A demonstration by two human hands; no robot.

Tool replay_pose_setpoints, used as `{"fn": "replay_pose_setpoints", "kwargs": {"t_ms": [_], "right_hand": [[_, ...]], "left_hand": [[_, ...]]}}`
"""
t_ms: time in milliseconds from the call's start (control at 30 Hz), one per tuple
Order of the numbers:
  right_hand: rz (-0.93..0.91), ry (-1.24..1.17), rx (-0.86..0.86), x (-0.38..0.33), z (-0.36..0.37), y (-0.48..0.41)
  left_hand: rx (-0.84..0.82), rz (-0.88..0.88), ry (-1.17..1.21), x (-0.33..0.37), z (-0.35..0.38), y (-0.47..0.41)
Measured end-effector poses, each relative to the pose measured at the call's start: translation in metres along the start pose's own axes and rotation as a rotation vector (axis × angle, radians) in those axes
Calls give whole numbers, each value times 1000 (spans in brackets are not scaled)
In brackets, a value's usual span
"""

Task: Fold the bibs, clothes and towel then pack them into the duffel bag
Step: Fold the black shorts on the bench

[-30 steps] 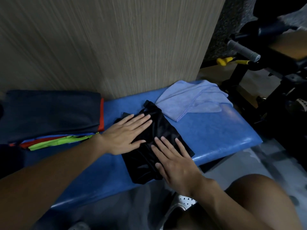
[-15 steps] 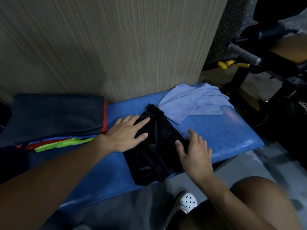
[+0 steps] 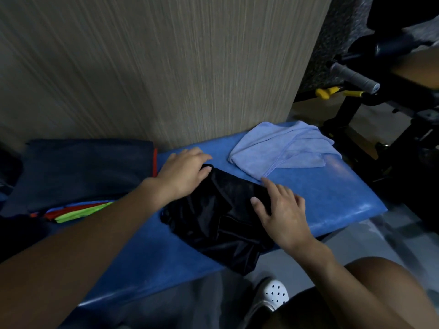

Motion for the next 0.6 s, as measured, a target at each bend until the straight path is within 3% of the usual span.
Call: {"fn": "replay_pose_setpoints", "kwargs": {"t_ms": [100,267,600], "right_hand": [[-87,21,-60,-13,9,6],[-129,167,-294,-10,34,18],[-195,263,-278,-4,45,21]], "left_hand": [[-69,-9,101,-7,21,-22],[36,-119,372,-23,25,-31],[175,-253,482,-43,20,-19]]}}
Point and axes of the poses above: each hand's wrist, its own y-axis away from the middle knuckle, its own z-axis out of the palm, x = y × z, the point moved 9 cm from there along -y, towards the middle knuckle, and after that the axes turned 9 degrees about -y, right-handed, at the moved point
